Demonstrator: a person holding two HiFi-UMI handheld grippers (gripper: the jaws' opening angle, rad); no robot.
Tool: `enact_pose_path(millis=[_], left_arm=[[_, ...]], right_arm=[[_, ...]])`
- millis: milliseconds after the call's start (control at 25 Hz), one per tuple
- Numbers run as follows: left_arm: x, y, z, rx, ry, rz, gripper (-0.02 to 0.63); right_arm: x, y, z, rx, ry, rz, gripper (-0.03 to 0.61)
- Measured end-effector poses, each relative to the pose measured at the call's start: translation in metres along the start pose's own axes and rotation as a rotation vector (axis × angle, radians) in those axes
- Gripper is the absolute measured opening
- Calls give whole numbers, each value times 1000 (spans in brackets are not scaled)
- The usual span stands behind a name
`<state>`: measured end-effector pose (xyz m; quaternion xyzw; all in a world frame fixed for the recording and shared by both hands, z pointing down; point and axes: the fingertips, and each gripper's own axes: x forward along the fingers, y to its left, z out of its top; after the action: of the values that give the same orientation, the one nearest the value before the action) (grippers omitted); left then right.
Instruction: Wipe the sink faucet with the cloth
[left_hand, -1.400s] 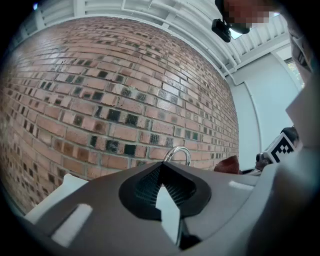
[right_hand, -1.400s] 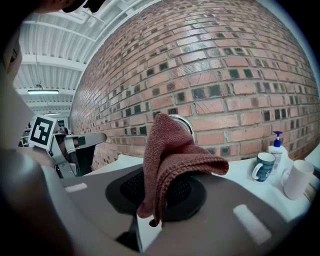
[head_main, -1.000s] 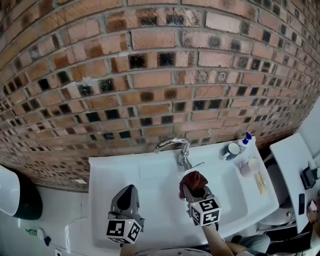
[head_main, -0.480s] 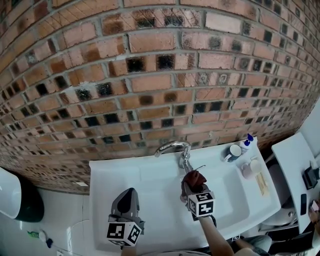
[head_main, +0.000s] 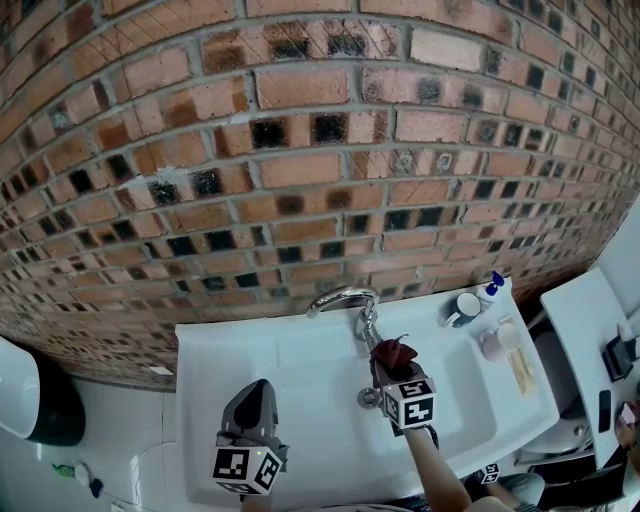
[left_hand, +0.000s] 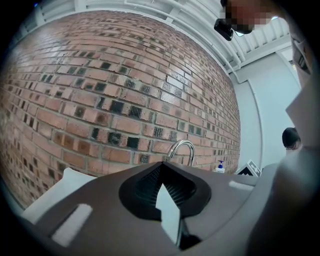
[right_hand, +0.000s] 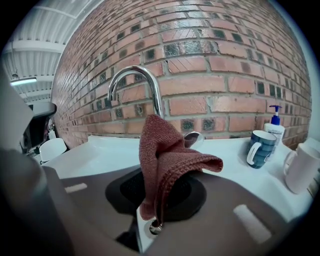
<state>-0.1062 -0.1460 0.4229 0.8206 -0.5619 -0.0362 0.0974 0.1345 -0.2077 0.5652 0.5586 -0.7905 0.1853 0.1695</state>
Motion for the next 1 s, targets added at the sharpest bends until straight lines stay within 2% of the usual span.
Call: enact_pose_path(millis=[440,720,880,1000], left_arm=[[-4,-1,5,-5,-14,2,5],[-5,-4,6,-6,-23,-7,5],[-5,-1,5,-9,-29,-4,5],[-3,-3,8,-11,-18,2,5]], right_arm=[[-27,-38,37,6,-91,-86,55],[-30,-46,43,0,-99,-101,55],[-36,-41,46,36,-110,-126,55],[-37,-14,49,44,-130,-82,55]])
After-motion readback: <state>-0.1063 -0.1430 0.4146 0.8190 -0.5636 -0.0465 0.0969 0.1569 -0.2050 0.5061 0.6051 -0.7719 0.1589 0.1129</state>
